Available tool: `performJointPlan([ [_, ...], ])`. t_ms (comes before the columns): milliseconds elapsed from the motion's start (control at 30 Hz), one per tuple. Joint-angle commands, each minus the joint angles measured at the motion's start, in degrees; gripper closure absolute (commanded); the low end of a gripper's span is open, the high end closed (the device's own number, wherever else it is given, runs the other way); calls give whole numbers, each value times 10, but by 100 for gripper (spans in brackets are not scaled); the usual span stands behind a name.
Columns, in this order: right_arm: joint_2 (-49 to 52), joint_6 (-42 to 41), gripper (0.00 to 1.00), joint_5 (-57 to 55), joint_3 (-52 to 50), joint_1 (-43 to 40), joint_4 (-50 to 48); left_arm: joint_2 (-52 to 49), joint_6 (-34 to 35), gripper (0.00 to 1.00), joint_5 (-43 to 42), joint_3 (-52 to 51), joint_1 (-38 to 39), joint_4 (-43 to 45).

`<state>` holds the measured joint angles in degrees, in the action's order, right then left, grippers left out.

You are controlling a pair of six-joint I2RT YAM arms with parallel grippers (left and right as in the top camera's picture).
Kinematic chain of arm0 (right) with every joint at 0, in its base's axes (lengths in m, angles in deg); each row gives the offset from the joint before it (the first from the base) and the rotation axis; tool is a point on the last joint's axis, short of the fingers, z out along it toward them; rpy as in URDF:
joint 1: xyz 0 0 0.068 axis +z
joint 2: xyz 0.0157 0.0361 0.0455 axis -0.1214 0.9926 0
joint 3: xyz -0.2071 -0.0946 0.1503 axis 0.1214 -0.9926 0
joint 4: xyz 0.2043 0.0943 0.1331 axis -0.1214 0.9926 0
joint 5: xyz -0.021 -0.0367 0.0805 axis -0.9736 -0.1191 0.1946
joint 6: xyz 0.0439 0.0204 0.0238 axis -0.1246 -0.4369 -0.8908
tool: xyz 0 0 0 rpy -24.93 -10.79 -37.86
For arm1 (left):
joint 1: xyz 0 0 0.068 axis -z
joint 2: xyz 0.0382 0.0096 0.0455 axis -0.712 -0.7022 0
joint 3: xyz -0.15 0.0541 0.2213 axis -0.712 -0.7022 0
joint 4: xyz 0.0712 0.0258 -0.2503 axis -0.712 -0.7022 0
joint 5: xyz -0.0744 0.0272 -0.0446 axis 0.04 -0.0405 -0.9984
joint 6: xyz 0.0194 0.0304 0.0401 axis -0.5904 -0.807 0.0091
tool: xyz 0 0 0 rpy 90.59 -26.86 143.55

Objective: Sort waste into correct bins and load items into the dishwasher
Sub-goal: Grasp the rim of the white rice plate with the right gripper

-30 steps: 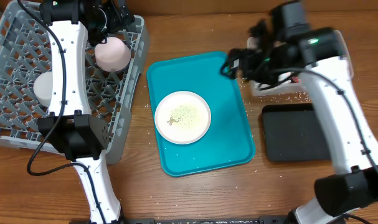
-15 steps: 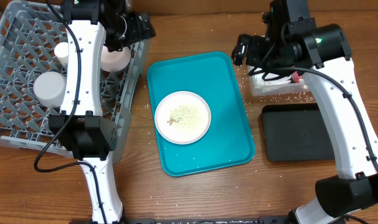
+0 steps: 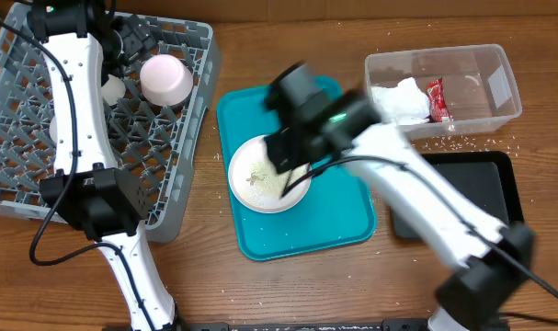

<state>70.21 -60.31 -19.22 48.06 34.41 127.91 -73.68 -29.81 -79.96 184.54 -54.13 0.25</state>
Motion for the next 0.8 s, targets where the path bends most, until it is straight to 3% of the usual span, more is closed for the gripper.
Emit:
performJointPlan([
  [0,65,20,46,-76,-15,58,-22,14,12,0,13,15,-7,-9],
  [200,140,34,46,-100,-15,106,-61,14,12,0,38,15,-8,-23],
  [767,216,34,54,-54,-15,116,-81,14,12,0,50,14,-7,-39],
])
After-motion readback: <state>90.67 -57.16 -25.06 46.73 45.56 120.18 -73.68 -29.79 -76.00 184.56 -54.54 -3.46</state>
